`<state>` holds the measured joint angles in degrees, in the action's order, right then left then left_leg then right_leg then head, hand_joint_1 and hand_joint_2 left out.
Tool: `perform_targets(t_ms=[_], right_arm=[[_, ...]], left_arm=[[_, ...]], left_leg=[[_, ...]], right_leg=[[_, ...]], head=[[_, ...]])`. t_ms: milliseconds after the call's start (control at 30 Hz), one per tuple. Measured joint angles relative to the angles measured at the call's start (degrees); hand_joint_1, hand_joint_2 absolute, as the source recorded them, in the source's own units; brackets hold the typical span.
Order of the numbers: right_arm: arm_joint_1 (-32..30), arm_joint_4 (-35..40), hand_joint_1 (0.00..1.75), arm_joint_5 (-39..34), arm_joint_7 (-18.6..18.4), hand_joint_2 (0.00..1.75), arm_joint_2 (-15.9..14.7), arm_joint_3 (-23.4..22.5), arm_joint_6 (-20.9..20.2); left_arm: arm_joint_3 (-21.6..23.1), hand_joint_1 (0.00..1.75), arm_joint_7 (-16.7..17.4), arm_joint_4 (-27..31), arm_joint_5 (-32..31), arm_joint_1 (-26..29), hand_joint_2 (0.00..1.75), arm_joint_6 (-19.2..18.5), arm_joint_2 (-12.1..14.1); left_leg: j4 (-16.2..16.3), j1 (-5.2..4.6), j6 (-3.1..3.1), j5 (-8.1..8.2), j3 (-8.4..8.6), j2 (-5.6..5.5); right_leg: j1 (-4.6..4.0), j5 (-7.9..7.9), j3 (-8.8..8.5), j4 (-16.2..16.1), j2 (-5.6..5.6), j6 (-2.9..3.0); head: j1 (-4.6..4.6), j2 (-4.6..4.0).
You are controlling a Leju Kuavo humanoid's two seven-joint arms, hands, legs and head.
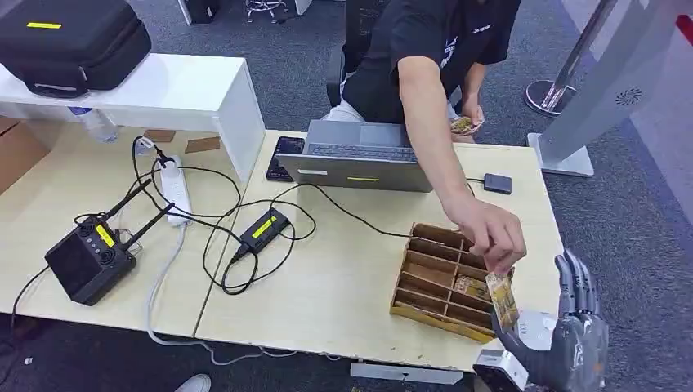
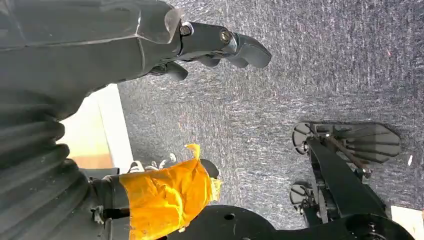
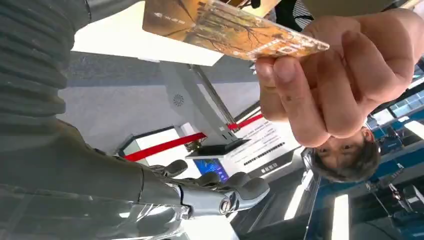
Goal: Pass the card to the sensor for recognition and then transmit it.
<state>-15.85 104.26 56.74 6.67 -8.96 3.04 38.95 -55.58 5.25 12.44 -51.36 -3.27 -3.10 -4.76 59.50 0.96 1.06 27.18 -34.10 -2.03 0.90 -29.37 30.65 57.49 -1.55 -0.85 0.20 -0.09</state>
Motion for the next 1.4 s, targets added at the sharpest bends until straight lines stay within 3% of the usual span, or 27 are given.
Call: perform_targets(t_ms=[33,67,267,400,700,767,1000,1100,1167,1333,1400], right_arm=[[0.18,-0.13,1.48,0.02,0.0,1.75,-0.09,0.24,0.09],[0.42,-0.3,1.75,0.15,-0.04,1.75,-0.17,0.55,0.2],[1.88,-0.96,1.75,0.04,1.36,1.75,-0.2,2.63,0.5],[1.84,-0.44,1.75,-0.98,7.82,1.75,1.24,2.04,0.57],[1.73,3.3,1.75,-5.49,20.6,1.75,8.33,-2.58,0.87],[1.73,4.02,1.75,-5.99,21.79,1.75,9.95,-3.65,0.85],[1.72,3.96,1.75,-3.14,15.62,1.75,11.1,-6.69,0.83],[1.54,1.63,1.75,5.19,1.75,1.75,8.84,-7.1,0.16],[1.24,-0.35,1.75,8.7,-6.15,1.75,6.05,-7.25,-2.67],[0.69,-5.35,1.75,10.03,-15.75,1.75,0.29,-7.45,-10.96],[0.66,-7.36,1.75,9.53,-17.53,1.75,-1.59,-7.45,-12.76]], left_arm=[[0.0,0.0,0.0,0.0,-0.09,0.0,1.75,0.0,0.0],[0.0,0.0,0.0,0.0,-0.17,-0.01,1.75,-0.02,0.0],[0.0,0.0,-0.04,0.0,-0.9,-0.07,1.75,-0.22,0.0],[-0.09,0.0,-0.07,0.0,-1.64,-0.09,1.75,-0.33,0.0],[-1.07,0.0,-0.13,0.0,-2.89,-0.14,1.75,-0.33,0.0],[-1.22,0.0,-0.13,0.0,-3.06,-0.14,1.75,-0.31,0.0],[-1.88,0.0,-0.13,0.0,-3.21,-0.16,1.75,-0.24,0.0],[-2.43,0.0,-0.13,0.0,-3.21,-0.2,1.75,-0.13,-0.02],[-2.71,0.0,-0.13,0.0,-3.26,-0.18,1.75,-0.13,0.0],[-3.26,0.0,-0.13,0.0,-3.8,-0.22,1.75,-0.15,0.0],[-3.41,0.0,-0.13,0.0,-3.91,-0.21,1.75,-0.26,0.02]], left_leg=[[0.0,0.0,0.0,0.0,0.0,0.0],[0.0,0.0,0.0,0.0,0.0,0.01],[0.0,0.0,0.0,0.0,0.01,-0.01],[0.0,0.0,0.0,0.0,0.01,0.0],[-0.01,0.01,0.0,0.0,0.01,0.01],[-0.01,0.01,0.0,0.0,0.01,0.01],[-0.01,-0.01,0.0,0.0,0.01,0.01],[0.03,-0.05,-0.01,0.0,0.0,0.0],[0.03,-0.06,-0.01,0.0,-0.01,-0.02],[0.05,-0.12,-0.03,0.02,-0.01,0.0],[0.04,-0.12,-0.03,0.01,-0.02,0.0]], right_leg=[[0.0,0.0,0.0,0.0,0.0,0.0],[0.0,0.0,0.0,0.0,0.0,0.0],[0.0,0.0,0.0,0.0,0.0,0.0],[0.0,0.0,0.0,0.0,0.0,0.0],[0.0,-0.01,0.02,0.0,0.0,0.02],[0.0,-0.01,0.02,0.0,0.0,0.02],[0.01,-0.01,0.0,0.0,0.0,0.01],[0.04,0.0,0.0,-0.01,0.01,-0.01],[0.05,0.0,0.0,-0.01,0.02,-0.01],[0.1,0.02,0.02,-0.01,0.01,-0.04],[0.1,0.02,0.02,-0.01,0.01,-0.04]], head=[[0.0,0.0],[0.0,0.0],[0.0,0.0],[-0.02,0.0],[0.0,0.0],[-0.02,0.0],[0.0,0.0],[0.0,0.0],[0.0,0.0],[0.0,0.0],[0.0,0.0]])
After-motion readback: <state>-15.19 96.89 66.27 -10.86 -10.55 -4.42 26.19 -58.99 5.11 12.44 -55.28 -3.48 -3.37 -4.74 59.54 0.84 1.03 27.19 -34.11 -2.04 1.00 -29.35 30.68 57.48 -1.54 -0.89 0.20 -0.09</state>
